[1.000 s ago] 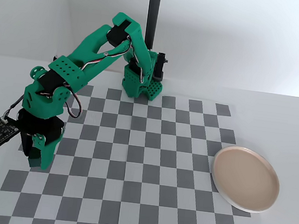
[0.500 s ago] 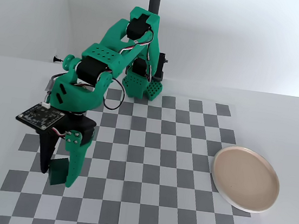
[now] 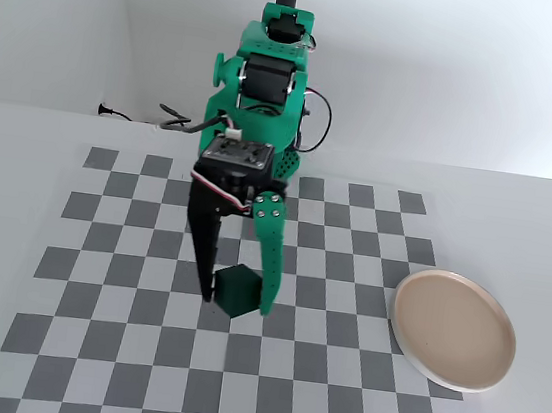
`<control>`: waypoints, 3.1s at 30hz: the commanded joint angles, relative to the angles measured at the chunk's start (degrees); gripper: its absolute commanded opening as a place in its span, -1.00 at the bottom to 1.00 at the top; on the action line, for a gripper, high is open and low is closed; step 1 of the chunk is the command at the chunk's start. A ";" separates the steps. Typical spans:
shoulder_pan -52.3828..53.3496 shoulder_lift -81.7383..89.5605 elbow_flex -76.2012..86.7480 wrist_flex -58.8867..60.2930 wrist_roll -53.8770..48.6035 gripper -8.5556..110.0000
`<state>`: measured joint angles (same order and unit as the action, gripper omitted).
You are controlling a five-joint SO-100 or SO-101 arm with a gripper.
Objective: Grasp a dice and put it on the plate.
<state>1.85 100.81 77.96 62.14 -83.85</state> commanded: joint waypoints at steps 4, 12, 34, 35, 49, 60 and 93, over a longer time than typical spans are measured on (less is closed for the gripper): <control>-8.96 12.66 1.23 2.46 0.70 -0.93; -20.74 23.82 10.81 4.31 2.11 -0.93; -46.23 14.15 10.28 6.24 8.88 -0.93; -46.76 12.92 9.67 5.89 9.05 -0.93; -45.97 -12.30 -12.22 3.34 10.11 -0.93; -46.58 -34.89 -36.91 6.50 11.07 -0.93; -47.72 -52.38 -48.16 7.82 13.10 -0.75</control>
<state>-46.32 44.47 35.68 69.87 -71.02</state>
